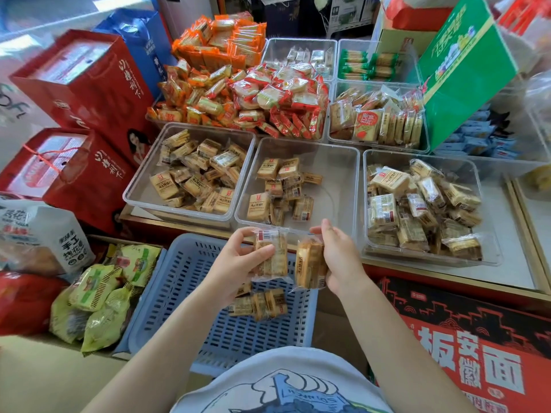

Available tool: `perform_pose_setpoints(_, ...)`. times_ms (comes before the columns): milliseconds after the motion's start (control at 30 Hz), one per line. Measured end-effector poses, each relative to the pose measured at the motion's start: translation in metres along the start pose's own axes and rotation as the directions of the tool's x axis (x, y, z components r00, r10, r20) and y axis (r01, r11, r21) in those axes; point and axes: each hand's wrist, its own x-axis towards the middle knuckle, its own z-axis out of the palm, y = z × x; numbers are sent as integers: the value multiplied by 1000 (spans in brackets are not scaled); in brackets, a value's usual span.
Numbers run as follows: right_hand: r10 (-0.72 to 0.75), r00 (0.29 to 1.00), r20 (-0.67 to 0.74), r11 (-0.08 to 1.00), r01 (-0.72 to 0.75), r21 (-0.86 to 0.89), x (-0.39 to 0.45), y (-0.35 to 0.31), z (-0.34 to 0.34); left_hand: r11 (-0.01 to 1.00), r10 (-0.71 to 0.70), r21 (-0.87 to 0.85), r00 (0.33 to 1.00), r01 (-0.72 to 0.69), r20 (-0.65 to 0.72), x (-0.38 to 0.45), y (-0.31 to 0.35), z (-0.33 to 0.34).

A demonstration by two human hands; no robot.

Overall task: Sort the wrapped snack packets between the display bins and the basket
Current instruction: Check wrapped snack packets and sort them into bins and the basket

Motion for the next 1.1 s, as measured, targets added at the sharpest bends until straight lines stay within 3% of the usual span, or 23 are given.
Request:
perform_pose_setpoints(133, 176, 983, 59, 965, -184, 186, -1, -4, -1, 976, -116, -182, 992, 121, 39, 0, 4, 0)
perform_pose_setpoints(267, 189, 950, 247, 941, -247, 231, -5, -7, -4, 972, -148, -163, 981, 167, 124, 0, 3, -1)
perform_pose_setpoints(367, 114, 941, 317, 978, -162, 130, -9, -8, -3, 985, -155, -55, 983, 161, 99, 3, 0, 1)
perform_pose_setpoints(567, -5, 972, 236, 988, -32, 153, -5, -2, 3, 995, -83, 54, 997, 84, -5, 10, 1, -4)
perform_pose_setpoints(733, -122, 978, 170, 987, 102, 124, -6, 4, 14, 995, -96, 8, 993, 96, 71, 7, 1, 6)
perform_pose_setpoints(933, -196, 931, 307, 967, 236, -98, -6, 9, 12, 988, -49, -151, 991, 29, -127, 13, -1, 0)
perform_pose_setpoints(1100, -205, 930, 306, 964, 246, -103, -7, 14, 15, 988, -30, -151, 993, 13, -112, 13, 4, -5)
